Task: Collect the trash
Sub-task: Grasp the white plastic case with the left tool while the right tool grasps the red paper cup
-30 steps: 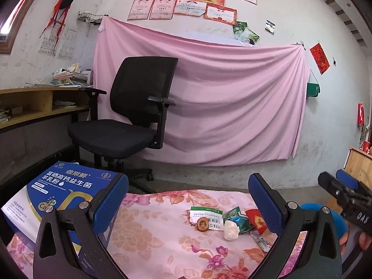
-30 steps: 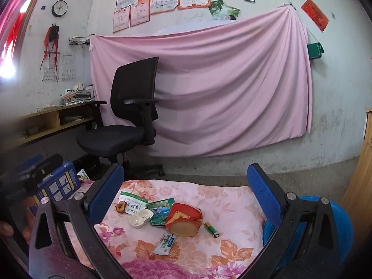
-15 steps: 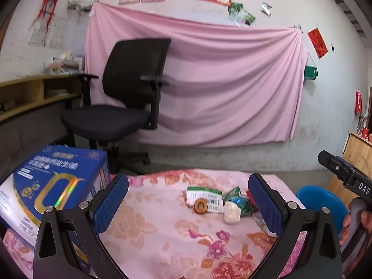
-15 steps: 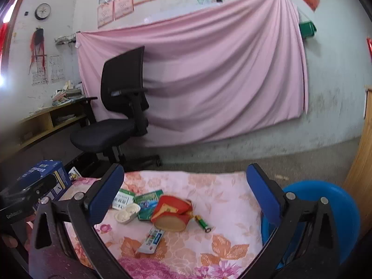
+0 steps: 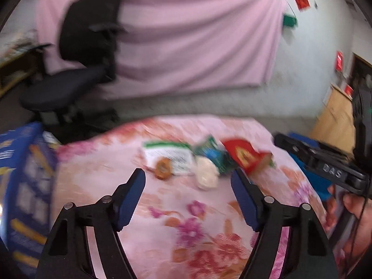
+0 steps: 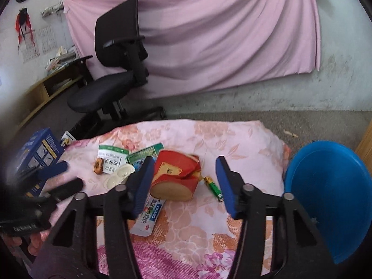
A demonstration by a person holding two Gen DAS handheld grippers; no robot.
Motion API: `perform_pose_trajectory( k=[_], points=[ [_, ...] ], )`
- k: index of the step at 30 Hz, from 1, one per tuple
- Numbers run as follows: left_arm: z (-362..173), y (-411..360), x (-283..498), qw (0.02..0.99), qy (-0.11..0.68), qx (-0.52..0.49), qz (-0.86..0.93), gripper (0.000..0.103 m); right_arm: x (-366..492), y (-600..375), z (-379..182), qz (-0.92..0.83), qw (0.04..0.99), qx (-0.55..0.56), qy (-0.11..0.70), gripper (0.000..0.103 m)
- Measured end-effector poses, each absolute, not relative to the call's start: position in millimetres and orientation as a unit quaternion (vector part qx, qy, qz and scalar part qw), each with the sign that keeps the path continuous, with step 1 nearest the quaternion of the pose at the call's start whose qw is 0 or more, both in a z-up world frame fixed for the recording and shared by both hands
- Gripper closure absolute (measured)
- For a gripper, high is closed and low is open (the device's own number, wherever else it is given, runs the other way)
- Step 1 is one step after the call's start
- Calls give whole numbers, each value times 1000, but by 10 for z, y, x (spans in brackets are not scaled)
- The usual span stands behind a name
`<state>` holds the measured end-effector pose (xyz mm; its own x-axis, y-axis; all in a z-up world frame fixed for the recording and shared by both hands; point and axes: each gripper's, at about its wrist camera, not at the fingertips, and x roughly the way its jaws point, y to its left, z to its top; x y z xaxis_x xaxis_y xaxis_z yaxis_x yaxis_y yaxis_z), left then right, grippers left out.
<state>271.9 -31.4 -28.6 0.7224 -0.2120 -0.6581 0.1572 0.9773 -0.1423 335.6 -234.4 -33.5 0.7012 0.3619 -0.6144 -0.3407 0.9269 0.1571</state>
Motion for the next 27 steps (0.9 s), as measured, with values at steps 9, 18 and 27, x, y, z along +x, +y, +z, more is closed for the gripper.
perform_pose_trajectory(
  k=[9, 18, 27],
  points=[
    [-561, -567, 3135, 889, 436, -41, -136, 65, 3432, -2334, -405, 194, 913, 20, 357, 32],
    [-629, -437, 3122, 888, 437, -70, -126, 79, 3527, -2338, -499, 219, 896, 42, 383, 29],
    [-497, -145, 2831, 887, 433, -122, -102, 79, 3596, -2181, -593, 239, 878, 32, 412, 11]
  ],
)
